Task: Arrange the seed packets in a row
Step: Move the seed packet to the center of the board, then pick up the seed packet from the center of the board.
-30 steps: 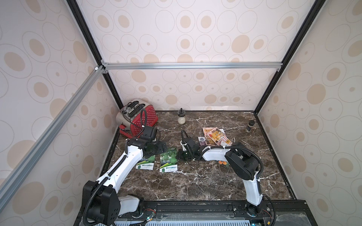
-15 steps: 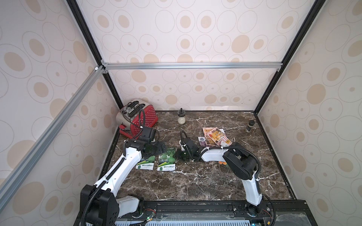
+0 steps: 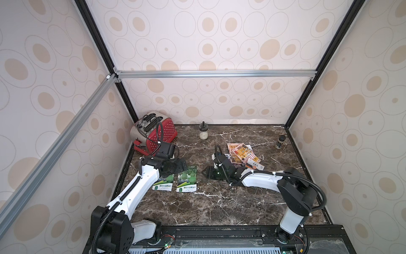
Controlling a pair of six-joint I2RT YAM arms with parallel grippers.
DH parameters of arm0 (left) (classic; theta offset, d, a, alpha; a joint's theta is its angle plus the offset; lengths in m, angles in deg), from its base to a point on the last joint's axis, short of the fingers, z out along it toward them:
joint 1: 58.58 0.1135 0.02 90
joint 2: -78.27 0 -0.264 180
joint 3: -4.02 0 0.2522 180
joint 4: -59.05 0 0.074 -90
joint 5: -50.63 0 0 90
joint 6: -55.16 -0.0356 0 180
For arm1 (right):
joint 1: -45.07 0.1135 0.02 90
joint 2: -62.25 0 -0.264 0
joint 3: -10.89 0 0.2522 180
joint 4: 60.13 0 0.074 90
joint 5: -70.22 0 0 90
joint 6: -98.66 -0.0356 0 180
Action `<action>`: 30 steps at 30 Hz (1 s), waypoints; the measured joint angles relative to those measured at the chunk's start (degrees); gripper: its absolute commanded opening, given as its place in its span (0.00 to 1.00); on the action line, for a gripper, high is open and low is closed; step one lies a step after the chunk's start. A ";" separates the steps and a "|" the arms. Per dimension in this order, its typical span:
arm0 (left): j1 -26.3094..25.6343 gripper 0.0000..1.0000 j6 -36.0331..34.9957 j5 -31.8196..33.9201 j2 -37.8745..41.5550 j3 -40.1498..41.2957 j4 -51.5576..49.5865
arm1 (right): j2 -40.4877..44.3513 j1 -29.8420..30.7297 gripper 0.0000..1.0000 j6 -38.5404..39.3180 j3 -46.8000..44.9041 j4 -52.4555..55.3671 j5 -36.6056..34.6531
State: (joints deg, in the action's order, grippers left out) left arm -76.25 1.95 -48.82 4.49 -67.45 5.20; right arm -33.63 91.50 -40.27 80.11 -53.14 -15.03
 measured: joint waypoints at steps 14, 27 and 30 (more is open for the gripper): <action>-20.81 0.94 2.75 -8.76 -30.56 -14.82 25.18 | 25.83 -30.32 0.59 10.67 -7.91 22.16 -1.79; -24.90 0.93 2.27 -10.84 -43.23 -24.44 31.50 | 22.23 -37.18 0.54 15.30 -8.98 25.49 5.99; -24.74 0.92 1.84 -9.84 -43.23 -24.44 30.95 | 18.05 -37.13 0.51 15.96 -7.23 24.65 7.93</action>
State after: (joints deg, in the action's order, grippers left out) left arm -100.99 3.79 -58.66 -38.74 -91.89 36.15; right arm -15.57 54.37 -24.31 72.87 -28.48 -7.09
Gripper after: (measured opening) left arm 0.924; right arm 0.521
